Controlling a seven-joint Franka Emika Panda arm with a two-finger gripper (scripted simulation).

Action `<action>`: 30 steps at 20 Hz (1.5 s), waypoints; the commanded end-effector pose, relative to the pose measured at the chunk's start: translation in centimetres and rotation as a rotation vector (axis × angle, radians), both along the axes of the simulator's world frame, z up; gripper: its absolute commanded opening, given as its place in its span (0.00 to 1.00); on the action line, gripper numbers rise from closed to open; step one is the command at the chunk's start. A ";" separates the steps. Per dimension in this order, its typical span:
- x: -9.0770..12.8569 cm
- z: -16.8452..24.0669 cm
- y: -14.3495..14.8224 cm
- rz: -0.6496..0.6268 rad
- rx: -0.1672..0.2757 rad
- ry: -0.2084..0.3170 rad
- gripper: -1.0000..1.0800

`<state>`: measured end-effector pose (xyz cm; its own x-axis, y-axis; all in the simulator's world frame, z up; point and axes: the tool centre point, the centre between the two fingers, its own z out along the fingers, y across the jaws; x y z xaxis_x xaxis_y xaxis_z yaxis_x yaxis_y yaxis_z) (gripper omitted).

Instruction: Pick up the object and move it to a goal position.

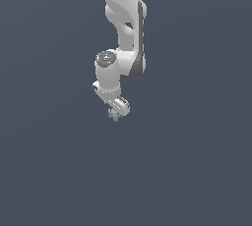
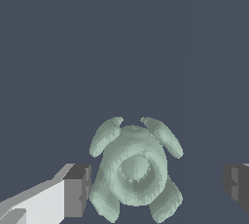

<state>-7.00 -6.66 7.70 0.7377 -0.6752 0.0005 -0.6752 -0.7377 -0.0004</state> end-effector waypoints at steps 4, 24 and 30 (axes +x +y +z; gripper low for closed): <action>-0.1 -2.6 0.0 -0.003 0.000 0.001 0.96; 0.0 -3.3 0.0 -0.004 0.000 0.000 0.00; 0.4 -1.2 -0.3 -0.004 0.000 0.000 0.00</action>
